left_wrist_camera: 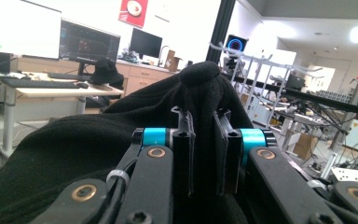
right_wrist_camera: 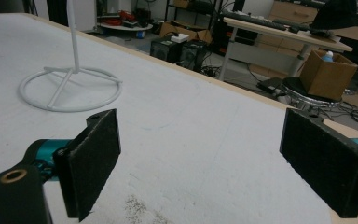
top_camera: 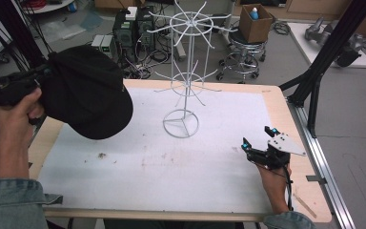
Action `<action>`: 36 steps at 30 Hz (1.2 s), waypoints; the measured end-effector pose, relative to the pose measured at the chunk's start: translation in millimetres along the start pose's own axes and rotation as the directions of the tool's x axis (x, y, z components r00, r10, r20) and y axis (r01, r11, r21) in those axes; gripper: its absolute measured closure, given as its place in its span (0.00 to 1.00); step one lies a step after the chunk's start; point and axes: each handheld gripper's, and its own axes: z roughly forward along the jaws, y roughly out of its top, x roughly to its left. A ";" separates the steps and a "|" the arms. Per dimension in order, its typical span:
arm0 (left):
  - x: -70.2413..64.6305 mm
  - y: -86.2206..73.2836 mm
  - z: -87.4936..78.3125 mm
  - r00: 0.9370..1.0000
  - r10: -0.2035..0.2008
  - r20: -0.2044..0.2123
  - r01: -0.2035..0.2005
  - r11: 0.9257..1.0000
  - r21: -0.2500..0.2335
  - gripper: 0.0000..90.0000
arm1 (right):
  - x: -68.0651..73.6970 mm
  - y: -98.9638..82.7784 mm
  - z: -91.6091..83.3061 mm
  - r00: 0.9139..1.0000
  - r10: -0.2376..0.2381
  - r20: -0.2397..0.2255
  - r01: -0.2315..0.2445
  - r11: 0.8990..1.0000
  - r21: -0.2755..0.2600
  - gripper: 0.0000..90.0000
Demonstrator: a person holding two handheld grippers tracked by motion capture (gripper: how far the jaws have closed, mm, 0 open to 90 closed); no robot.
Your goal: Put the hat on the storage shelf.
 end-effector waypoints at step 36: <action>-43.0 98.0 42.5 0.982 0.050 0.183 -0.042 0.998 -0.047 0.89 | -1.2 -0.8 2.5 1.000 0.010 -0.002 -0.010 1.000 0.005 0.13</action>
